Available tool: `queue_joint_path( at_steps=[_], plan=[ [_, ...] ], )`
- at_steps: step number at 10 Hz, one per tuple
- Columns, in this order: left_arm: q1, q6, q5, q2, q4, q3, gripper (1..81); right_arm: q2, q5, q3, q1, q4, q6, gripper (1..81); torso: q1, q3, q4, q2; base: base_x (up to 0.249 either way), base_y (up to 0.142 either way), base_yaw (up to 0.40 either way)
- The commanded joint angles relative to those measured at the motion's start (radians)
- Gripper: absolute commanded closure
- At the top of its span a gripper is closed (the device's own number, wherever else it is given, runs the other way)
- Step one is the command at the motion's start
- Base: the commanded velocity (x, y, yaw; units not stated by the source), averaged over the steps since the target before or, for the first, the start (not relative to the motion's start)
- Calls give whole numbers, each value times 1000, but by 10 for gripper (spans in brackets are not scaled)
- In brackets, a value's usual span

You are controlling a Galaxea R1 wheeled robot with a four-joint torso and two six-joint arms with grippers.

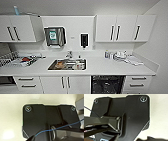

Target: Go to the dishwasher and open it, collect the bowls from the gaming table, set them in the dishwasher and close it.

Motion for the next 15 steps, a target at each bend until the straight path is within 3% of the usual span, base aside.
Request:
queue_joint_path(
  at_steps=[1,10,15],
  plan=[
    [-64,5,48,-5,3,-2,10,-1,-49,1,52,9,0,10,0,0,0,0,0,0,0],
    [-66,5,55,-13,-1,-2,10,-2,-46,1,50,9,0,10,0,0,0,0,0,0,12],
    [-66,6,55,-18,4,-2,10,-1,-46,1,46,7,0,10,0,0,0,0,0,0,306]
  ],
)
